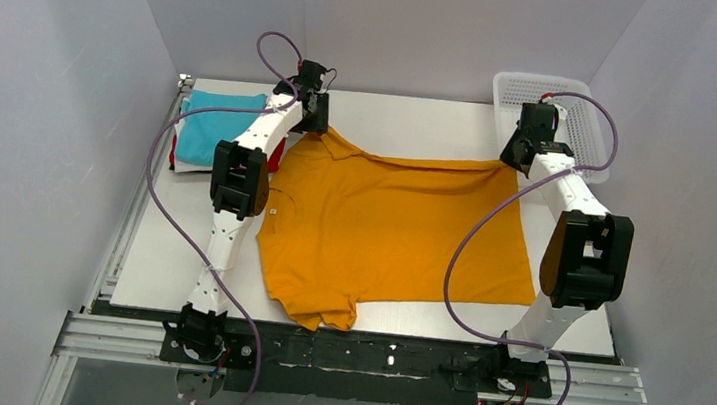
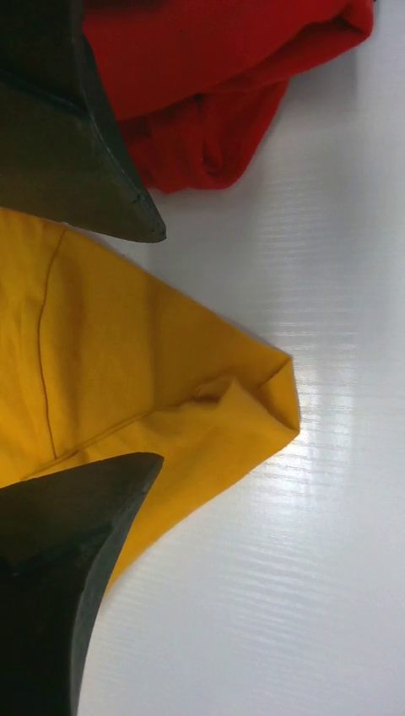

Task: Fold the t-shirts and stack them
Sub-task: Flatten out the tshirt

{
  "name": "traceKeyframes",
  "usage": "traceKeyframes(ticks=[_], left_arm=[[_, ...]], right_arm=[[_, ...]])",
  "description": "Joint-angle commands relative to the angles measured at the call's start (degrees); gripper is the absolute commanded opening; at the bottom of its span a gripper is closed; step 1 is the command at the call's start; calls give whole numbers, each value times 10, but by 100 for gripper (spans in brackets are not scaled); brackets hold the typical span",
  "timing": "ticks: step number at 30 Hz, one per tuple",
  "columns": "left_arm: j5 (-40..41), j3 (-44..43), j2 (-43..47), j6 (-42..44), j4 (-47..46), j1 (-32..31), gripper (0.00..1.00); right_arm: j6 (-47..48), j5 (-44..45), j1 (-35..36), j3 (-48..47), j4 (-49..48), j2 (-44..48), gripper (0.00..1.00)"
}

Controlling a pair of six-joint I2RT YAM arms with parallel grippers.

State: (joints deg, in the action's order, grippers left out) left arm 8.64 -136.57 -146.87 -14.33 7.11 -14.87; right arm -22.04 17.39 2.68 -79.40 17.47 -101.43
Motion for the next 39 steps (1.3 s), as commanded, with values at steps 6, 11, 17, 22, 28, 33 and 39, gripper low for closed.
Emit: traceKeyframes(ticks=[6, 11, 17, 22, 28, 33, 39], left_arm=[[-38, 96, 131, -41, 42, 5, 98], [-137, 165, 170, -120, 39, 4, 98], [-200, 209, 149, -185, -19, 4, 98], [-235, 196, 116, -232, -46, 4, 98], [-226, 211, 98, -271, -95, 1, 98], [-204, 200, 81, -263, -90, -8, 98], [-193, 199, 73, -267, -93, -13, 88]], right_arm=[[8, -29, 12, -28, 19, 58, 80], [-12, -51, 31, -4, 41, 99, 81], [-47, -109, 75, 98, 20, 161, 83], [-80, -149, 96, 163, 15, 191, 83], [-93, -157, 98, 226, 6, 224, 83], [-90, -144, 98, 246, 18, 233, 83], [-88, -132, 98, 259, 16, 241, 83]])
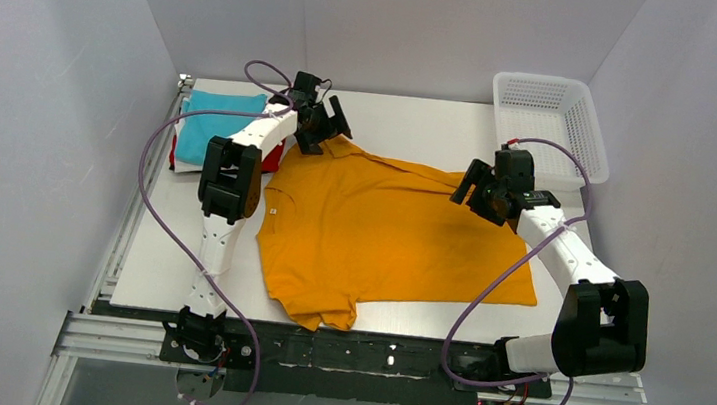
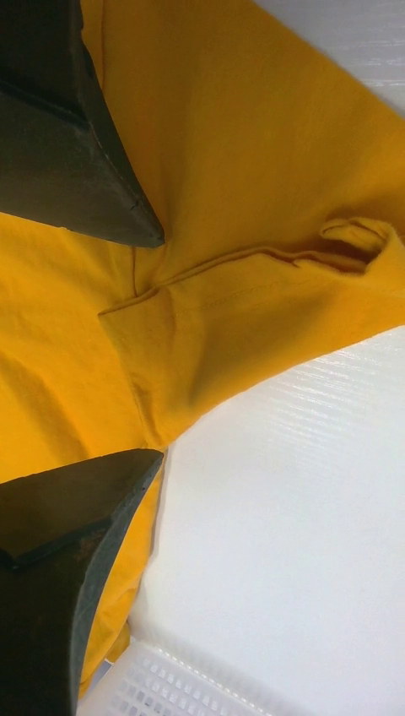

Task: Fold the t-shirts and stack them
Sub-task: Flatten out the tshirt

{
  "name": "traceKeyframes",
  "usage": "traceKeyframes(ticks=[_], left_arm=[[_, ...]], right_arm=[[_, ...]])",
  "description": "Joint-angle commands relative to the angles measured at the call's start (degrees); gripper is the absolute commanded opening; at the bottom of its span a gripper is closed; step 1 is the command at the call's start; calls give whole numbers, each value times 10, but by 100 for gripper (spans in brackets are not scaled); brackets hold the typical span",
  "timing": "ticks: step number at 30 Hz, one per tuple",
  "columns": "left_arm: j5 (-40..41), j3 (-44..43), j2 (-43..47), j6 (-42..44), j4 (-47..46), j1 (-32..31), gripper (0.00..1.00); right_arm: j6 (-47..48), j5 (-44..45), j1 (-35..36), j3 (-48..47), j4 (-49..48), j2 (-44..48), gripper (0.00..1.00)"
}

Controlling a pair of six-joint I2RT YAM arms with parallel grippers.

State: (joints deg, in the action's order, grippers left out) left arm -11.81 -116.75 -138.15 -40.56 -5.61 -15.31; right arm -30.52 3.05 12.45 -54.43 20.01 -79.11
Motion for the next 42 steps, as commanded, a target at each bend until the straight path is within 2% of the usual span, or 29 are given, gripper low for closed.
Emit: traceKeyframes(ticks=[1, 8, 14, 18, 23, 31, 36, 42], left_arm=[[15, 5, -12, -5, 29, -11, 88], [44, 36, 25, 18, 19, -16, 91], [38, 88, 67, 6, -18, -18, 91], [42, 102, 90, 3, 5, -20, 92], [64, 249, 182, 0, -39, -28, 98], [81, 409, 305, 8, -38, -45, 98], [110, 511, 355, 12, -45, -63, 98], [103, 540, 358, -4, -43, -63, 98]], right_arm=[[-3, 11, 0, 10, -11, 17, 83], [38, -26, 8, -36, -10, -15, 82], [32, -26, 11, -23, -13, -18, 81], [33, -52, 19, -13, -19, -16, 81], [37, -68, 30, -28, -26, -60, 81], [-5, -81, 32, -28, 27, -146, 80], [-28, -102, 33, 16, 50, -133, 79], [-53, -145, 54, 105, 109, -79, 78]])
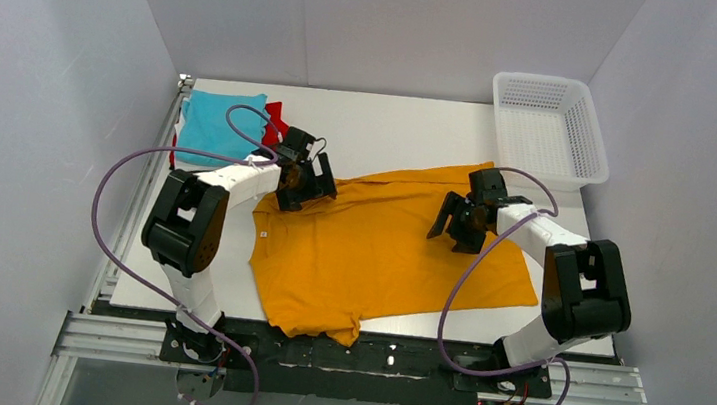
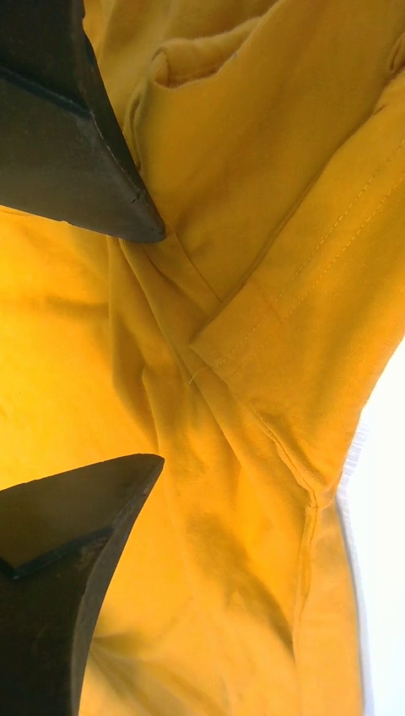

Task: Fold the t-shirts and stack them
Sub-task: Flatten out the tshirt

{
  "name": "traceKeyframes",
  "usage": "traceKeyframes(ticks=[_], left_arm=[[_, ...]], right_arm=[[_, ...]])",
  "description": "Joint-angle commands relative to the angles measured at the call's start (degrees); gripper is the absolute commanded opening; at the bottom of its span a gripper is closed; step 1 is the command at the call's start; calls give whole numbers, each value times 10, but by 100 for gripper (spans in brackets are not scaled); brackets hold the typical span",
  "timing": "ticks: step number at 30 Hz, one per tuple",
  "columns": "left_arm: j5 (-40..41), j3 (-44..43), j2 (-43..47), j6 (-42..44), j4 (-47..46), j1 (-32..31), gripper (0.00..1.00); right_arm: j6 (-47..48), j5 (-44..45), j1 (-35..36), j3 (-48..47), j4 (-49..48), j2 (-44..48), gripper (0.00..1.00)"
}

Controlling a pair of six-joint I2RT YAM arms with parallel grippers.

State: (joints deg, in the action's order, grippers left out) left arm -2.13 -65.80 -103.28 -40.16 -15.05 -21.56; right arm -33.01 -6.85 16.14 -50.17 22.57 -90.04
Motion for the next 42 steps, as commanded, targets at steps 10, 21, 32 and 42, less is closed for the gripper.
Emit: traceKeyframes(ticks=[10, 21, 32, 42], left_arm=[[40, -15, 14, -9, 53, 0, 98], [53, -100, -62, -8, 78, -1, 98], [82, -88, -78, -16, 63, -7, 89], [78, -156, -116, -29, 65, -8, 72]], right_arm=[[-43, -16, 27, 98, 102, 116, 79], [-29, -4, 26, 45, 107, 90, 79], [-27, -1, 26, 50, 104, 77, 79], [-29, 7, 27, 54, 102, 71, 79]])
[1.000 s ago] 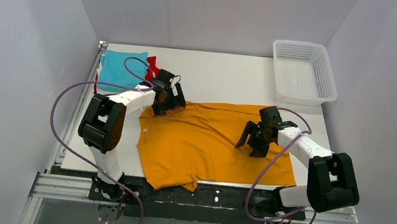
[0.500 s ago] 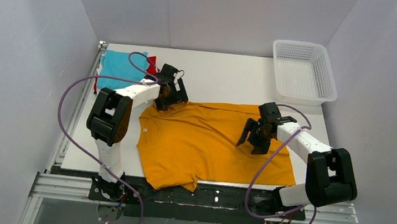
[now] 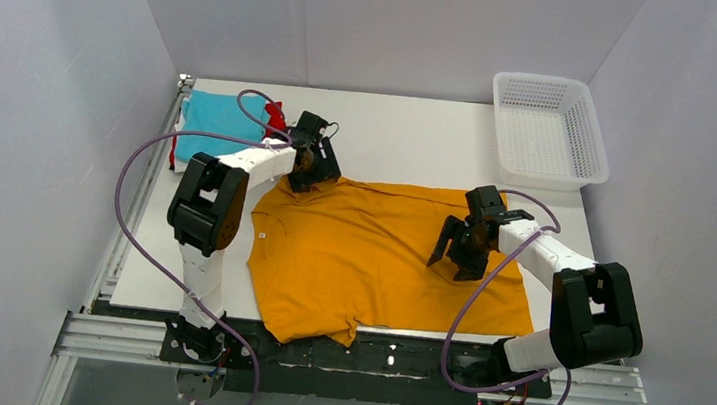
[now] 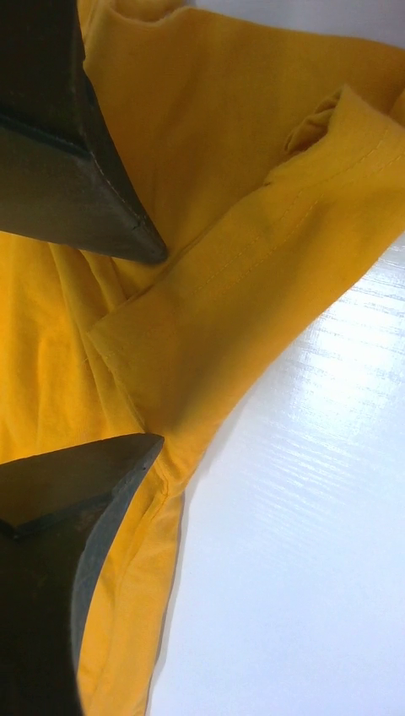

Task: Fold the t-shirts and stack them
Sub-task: Flatten out the tshirt

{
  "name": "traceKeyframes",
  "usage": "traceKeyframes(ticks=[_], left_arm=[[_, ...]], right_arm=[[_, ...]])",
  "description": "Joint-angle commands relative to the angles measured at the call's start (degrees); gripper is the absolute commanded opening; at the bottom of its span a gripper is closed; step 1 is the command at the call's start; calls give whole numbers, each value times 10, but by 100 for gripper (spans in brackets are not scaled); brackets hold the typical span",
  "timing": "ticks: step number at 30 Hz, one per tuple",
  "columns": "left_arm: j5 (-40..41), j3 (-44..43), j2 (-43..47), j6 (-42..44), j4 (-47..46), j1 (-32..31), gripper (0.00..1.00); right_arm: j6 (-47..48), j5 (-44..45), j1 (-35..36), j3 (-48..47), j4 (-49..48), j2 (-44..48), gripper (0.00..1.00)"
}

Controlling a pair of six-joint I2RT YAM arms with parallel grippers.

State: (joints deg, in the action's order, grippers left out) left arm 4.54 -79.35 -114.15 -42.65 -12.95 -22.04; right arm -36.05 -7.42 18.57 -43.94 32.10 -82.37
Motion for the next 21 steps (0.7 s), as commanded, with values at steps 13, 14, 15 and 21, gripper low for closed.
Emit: traceKeyframes(ticks=[13, 14, 15, 21], left_arm=[[-1, -73, -31, -12, 69, -5, 61], [-1, -76, -32, -12, 72, -6, 59], [-2, -78, -34, -11, 74, -6, 58], [-5, -108, -56, -3, 85, -7, 51]], right_arm=[[2, 18, 2, -2, 6, -6, 78], [2, 19, 2, -2, 6, -6, 78], [3, 20, 2, -2, 6, -5, 78], [4, 21, 2, -2, 6, -6, 78]])
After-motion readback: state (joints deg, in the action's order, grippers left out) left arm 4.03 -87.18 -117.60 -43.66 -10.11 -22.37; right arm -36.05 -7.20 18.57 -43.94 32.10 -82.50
